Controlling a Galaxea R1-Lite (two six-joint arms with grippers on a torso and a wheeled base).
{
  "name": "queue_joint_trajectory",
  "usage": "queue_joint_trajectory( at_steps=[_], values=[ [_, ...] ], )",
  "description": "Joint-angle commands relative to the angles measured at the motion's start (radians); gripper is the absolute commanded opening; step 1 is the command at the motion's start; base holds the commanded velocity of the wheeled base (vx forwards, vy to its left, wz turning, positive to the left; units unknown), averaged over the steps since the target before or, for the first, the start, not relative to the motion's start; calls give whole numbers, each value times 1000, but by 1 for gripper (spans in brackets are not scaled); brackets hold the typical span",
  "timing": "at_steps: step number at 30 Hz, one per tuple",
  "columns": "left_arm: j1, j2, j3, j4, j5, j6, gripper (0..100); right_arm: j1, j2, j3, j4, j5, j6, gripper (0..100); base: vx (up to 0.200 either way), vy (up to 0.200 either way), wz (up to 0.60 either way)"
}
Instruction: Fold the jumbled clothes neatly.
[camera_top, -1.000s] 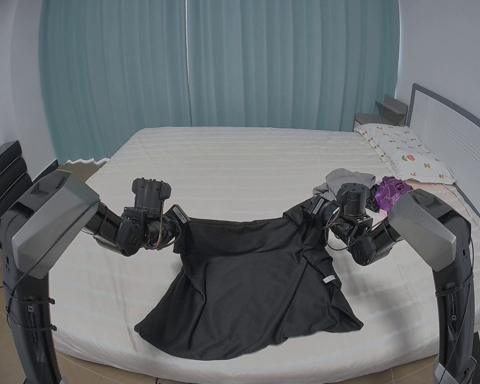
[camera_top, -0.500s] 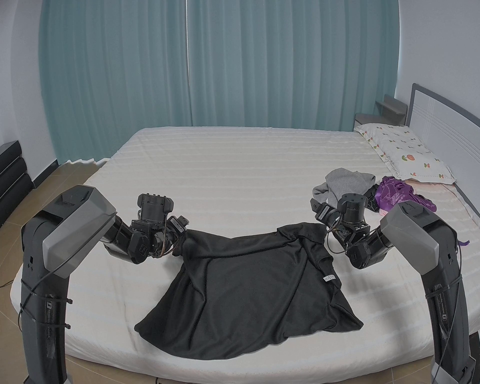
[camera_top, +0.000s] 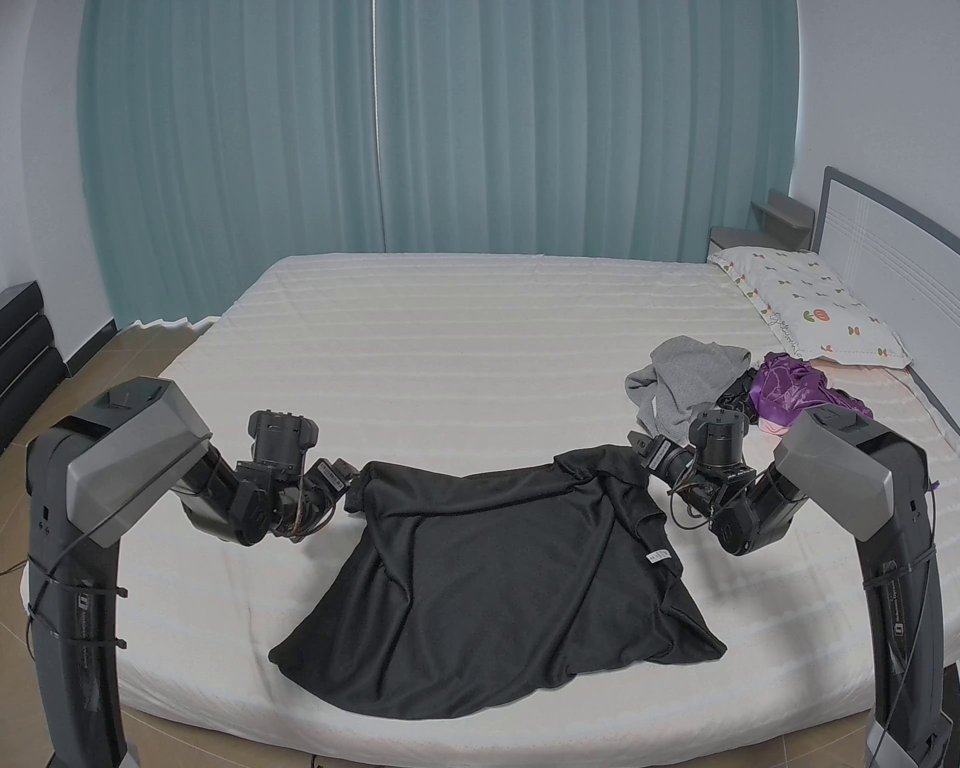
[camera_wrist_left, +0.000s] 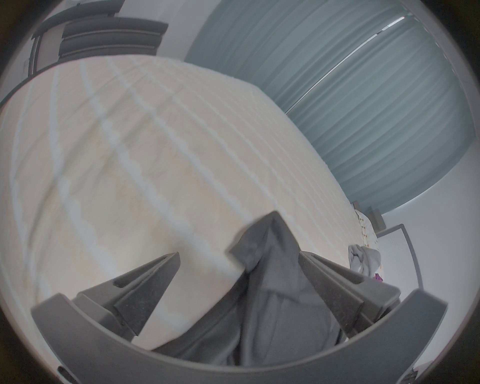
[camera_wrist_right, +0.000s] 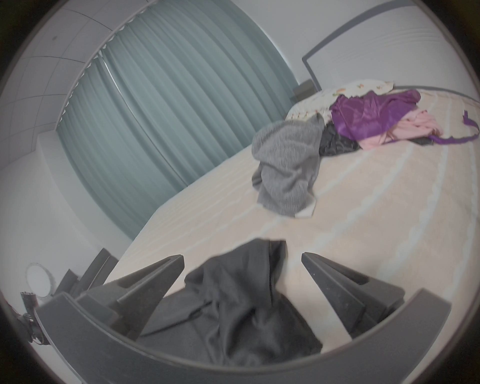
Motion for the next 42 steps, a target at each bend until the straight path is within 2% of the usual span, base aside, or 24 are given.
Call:
queue_joint_trajectory(
  at_steps=[1,9,11,13,15,20,25,26,29,37,42],
  values=[
    [32,-173,183,-9,-100,-39,100,7,-122,172,0,97,39,100,0,0,0],
    [46,-299,393,-12,-173,-45,100,7,-177,314,-13,123,42,100,0,0,0],
    [40,-337,473,-47,-203,-66,100,7,-231,409,-27,161,48,100,0,0,0],
    [40,-337,473,-47,-203,-66,100,7,-231,409,-27,161,48,100,0,0,0],
    [31,-382,599,-147,-227,-105,100,23,-318,607,-127,204,63,100,0,0,0],
    [14,-419,725,-254,-241,-103,100,29,-355,827,-279,217,65,100,0,0,0],
    [8,-420,765,-276,-244,-103,100,27,-355,906,-340,236,90,100,0,0,0],
    [3,-411,783,-276,-244,-100,100,23,-344,930,-380,269,134,100,0,0,0],
    [2,-408,789,-276,-244,-100,100,20,-332,944,-399,302,166,100,-67,0,0],
    [0,-397,803,-277,-238,-96,100,12,-329,990,-411,309,172,100,-200,0,0],
    [0,-383,806,-282,-224,-92,100,13,-317,1004,-435,309,172,100,0,0,0]
  ],
)
